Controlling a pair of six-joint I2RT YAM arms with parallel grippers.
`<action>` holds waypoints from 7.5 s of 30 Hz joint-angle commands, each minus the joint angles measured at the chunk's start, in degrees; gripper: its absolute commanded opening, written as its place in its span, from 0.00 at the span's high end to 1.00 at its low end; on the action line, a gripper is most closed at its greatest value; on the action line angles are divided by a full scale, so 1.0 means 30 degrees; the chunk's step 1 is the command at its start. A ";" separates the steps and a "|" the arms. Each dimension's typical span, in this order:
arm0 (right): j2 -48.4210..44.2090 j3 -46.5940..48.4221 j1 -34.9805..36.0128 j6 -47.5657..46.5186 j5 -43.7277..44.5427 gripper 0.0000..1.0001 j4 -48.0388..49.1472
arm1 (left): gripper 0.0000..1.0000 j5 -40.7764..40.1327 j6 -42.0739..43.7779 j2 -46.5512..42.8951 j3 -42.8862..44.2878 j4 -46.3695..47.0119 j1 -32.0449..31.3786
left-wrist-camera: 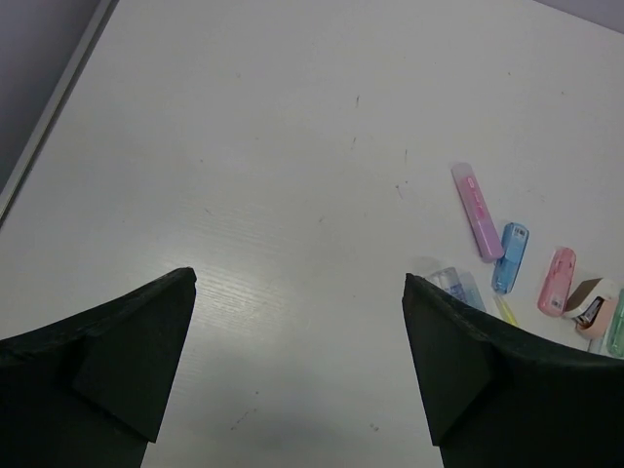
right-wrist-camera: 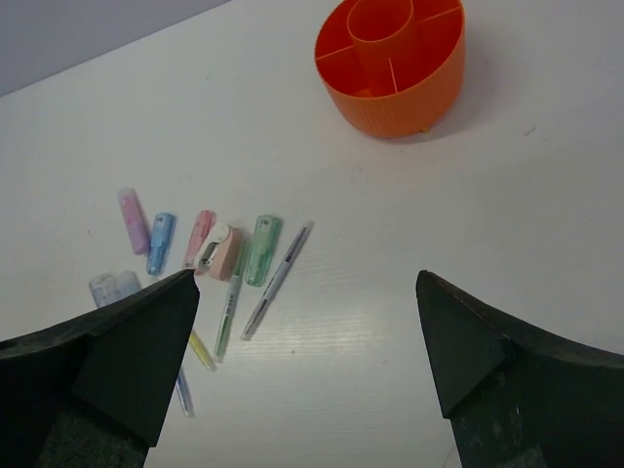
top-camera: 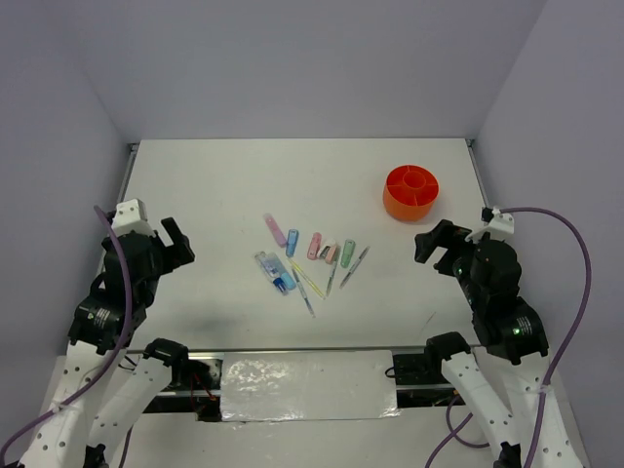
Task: Sort the stationery into containers
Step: Pick up the pen from the center of the board, then place the pen in the storage box, then pick up the pen from the center of the board.
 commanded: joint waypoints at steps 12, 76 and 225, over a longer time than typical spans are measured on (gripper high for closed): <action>0.0291 0.1095 0.0093 0.0967 -0.0526 0.00 -0.0567 | 0.01 0.7181 -0.1546 0.3792 0.0972 0.3267 -0.2175; -0.0789 -0.0950 0.0093 0.2427 -0.0826 0.00 0.0045 | 1.00 0.5012 -0.1201 2.6922 0.9238 0.8691 -1.5483; 0.8321 0.1652 0.0093 -0.0322 -0.3252 0.25 1.0887 | 0.84 -0.3514 -1.8077 2.4421 0.4458 0.1604 -1.8033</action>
